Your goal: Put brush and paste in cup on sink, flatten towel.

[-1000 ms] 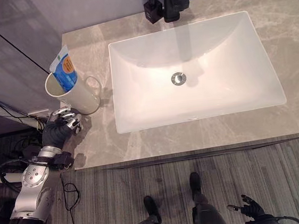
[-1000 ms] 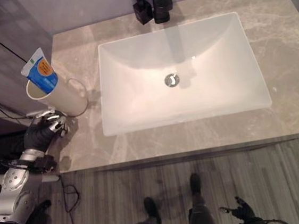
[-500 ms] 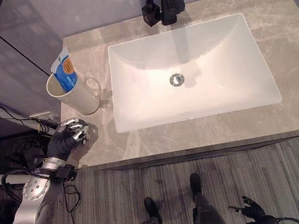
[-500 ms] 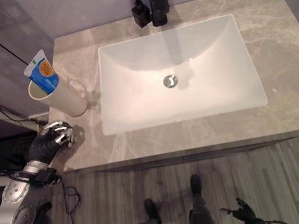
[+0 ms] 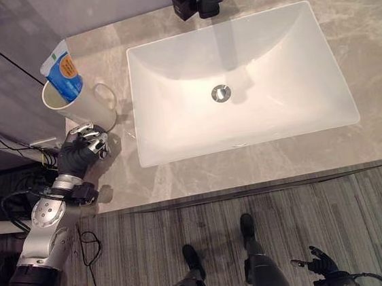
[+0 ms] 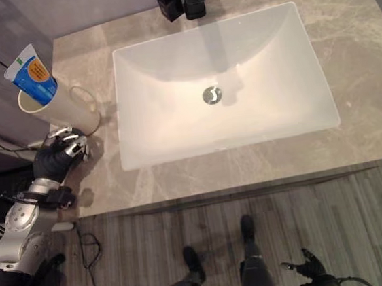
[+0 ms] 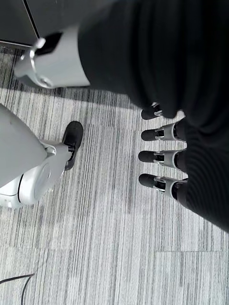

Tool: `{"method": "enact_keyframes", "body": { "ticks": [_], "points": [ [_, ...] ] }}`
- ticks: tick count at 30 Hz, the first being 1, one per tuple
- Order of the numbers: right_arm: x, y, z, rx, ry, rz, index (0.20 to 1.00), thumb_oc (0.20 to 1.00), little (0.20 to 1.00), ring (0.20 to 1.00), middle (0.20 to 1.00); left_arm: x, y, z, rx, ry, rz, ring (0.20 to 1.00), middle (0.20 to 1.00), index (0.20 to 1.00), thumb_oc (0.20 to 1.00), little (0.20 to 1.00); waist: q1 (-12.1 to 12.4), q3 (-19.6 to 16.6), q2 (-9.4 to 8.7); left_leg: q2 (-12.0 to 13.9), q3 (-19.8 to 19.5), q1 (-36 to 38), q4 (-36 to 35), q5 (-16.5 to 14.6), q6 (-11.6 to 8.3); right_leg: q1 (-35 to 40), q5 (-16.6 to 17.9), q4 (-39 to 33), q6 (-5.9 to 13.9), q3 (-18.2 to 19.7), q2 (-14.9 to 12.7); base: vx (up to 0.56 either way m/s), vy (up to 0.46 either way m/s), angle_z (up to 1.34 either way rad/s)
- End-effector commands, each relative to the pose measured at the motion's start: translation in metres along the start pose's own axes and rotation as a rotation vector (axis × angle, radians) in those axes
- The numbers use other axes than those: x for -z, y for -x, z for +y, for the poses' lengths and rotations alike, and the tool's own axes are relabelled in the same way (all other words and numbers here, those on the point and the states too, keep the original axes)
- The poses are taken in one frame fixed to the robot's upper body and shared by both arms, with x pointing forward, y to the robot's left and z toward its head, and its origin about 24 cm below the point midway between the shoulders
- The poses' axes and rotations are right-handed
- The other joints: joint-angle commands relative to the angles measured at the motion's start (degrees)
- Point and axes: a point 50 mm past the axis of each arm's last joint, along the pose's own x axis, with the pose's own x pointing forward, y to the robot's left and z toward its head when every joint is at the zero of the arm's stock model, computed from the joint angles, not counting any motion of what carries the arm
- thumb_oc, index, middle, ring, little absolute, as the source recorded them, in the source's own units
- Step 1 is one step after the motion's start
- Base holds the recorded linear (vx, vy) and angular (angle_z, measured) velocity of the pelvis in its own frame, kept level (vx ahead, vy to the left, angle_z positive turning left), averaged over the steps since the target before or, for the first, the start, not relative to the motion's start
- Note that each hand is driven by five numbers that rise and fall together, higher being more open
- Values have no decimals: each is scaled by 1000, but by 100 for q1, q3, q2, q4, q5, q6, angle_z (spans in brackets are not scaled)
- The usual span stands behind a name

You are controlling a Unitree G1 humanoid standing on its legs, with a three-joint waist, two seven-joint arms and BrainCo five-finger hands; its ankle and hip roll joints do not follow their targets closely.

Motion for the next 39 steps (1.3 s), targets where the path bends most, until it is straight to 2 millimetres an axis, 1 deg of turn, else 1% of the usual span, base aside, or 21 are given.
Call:
{"method": "enact_keyframes", "body": {
  "ticks": [1,5,7,10,11,12,13,15,17,21,22,24,25,26,28,30,32,33,36,37,39],
  "points": [
    [-15,-2,-8,17,33,-61,1000,1000,1000,1000,1000,-6,-10,13,-55,-44,-11,200,200,200,200,200,-143,69,5,633,-682,-270,35,574,-538,267,33,297,612,215,-432,0,0,0],
    [-18,-3,-8,16,39,-71,1000,1000,1000,1000,1000,-16,-21,21,-104,-88,-45,200,200,200,200,200,-175,44,-89,663,-618,-360,35,590,-569,241,152,77,631,257,-411,10,-6,-2],
    [-18,-3,-8,15,38,-70,1000,1000,1000,1000,1000,-18,-25,22,-111,-99,-50,200,200,200,200,200,-177,38,-112,675,-612,-383,35,600,-573,224,164,51,632,272,-403,11,-9,-2],
    [-23,-4,-6,5,37,-88,1000,1000,1000,1000,1000,-30,-32,29,-139,-146,-79,200,200,200,200,200,-186,36,-176,696,-596,-447,35,612,-588,180,197,-3,641,274,-394,0,0,0],
    [-24,-4,-5,0,41,-90,1000,1000,1000,1000,1000,-35,-37,35,-175,-167,-90,200,200,200,200,200,-200,36,-209,694,-594,-498,35,614,-594,127,203,-6,644,302,-379,19,-11,-4],
    [-25,-4,-5,-1,42,-94,1000,1000,1000,1000,1000,-36,-39,38,-187,-171,-92,200,200,200,200,200,-201,35,-218,701,-587,-517,35,614,-598,99,204,-6,650,309,-378,11,-7,-6],
    [-25,-4,-5,-1,41,-94,1000,1000,1000,1000,1000,-36,-39,37,-187,-171,-93,200,200,200,200,200,-198,35,-220,701,-586,-518,35,614,-598,97,205,-6,650,310,-378,14,0,-11],
    [-31,-6,-2,-10,45,-110,1000,1000,1000,1000,1000,-46,-50,40,-214,-170,-126,200,200,200,200,200,-212,23,-266,709,-582,-589,35,629,-606,9,228,-6,663,360,-365,14,-9,-13],
    [-33,-6,0,-11,42,-116,1000,1000,1000,1000,1000,-47,-51,39,-211,-167,-131,200,200,200,200,200,-206,24,-281,712,-589,-608,35,630,-604,-9,232,-6,664,366,-360,8,-9,-8],
    [-34,-7,3,-20,44,-117,1000,1000,1000,1000,1000,-47,-47,35,-192,-159,-138,200,200,200,200,200,-178,29,-317,730,-586,-625,35,633,-600,-28,229,-6,674,369,-346,6,-3,-2],
    [-32,-6,4,-27,43,-117,1000,1000,1000,1000,1000,-42,-36,33,-143,-182,-113,200,200,200,200,200,-128,34,-357,753,-551,-594,35,627,-606,-25,235,-6,666,379,-332,0,0,0],
    [-32,-6,3,-28,47,-116,1000,1000,1000,1000,1000,-40,-32,34,-137,-192,-100,200,200,200,200,200,-112,44,-369,757,-544,-577,35,623,-605,-15,232,-6,680,366,-326,2,3,-2],
    [-30,-6,3,-28,55,-109,1000,1000,1000,1000,1000,-40,-25,37,-123,-256,-77,200,200,200,200,200,-76,62,-376,768,-517,-547,35,622,-606,-3,242,-6,685,356,-323,4,6,-4],
    [-30,-6,3,-29,56,-109,1000,1000,1000,1000,1000,-40,-25,37,-124,-256,-77,200,200,200,200,200,-79,62,-377,768,-516,-545,35,622,-606,-2,242,-6,685,358,-323,8,2,-3],
    [-29,-5,2,-24,59,-110,1000,1000,1000,1000,1000,-47,-13,48,-139,-331,-65,200,200,200,200,200,-29,81,-385,787,-472,-524,35,625,-620,11,251,-6,693,333,-311,0,0,0],
    [-30,-5,1,-27,66,-113,1000,1000,1000,1000,1000,-48,-9,55,-171,-341,-61,200,200,200,200,200,-13,89,-392,805,-440,-503,35,625,-631,10,256,-6,700,315,-306,2,-3,-5],
    [-31,-5,1,-28,71,-117,1000,1000,1000,1000,1000,-49,-7,59,-192,-351,-62,200,200,200,200,200,-3,101,-398,810,-424,-492,35,625,-635,12,265,-6,710,301,-305,0,-1,-6],
    [-31,-5,1,-30,77,-118,1000,1000,1000,1000,1000,-53,-7,65,-221,-365,-63,200,200,200,200,200,5,104,-399,827,-401,-480,35,627,-645,17,264,-6,714,290,-303,5,-3,-6],
    [-33,-6,1,-31,81,-122,1000,1000,1000,1000,1000,-58,-9,69,-240,-384,-75,200,200,200,200,200,11,123,-401,841,-377,-471,35,629,-648,15,269,-6,727,288,-296,-2,5,-5],
    [-34,-6,1,-34,84,-128,1000,1000,1000,1000,1000,-64,-9,73,-255,-411,-86,200,200,200,200,200,16,135,-400,846,-343,-454,35,625,-661,9,276,-6,747,289,-298,3,9,-6],
    [-35,-6,1,-36,87,-131,1000,1000,1000,1000,1000,-66,-9,75,-269,-409,-90,200,200,200,200,200,12,142,-407,849,-318,-445,35,629,-666,8,287,-6,749,295,-302,5,5,-5]
  ]
}}
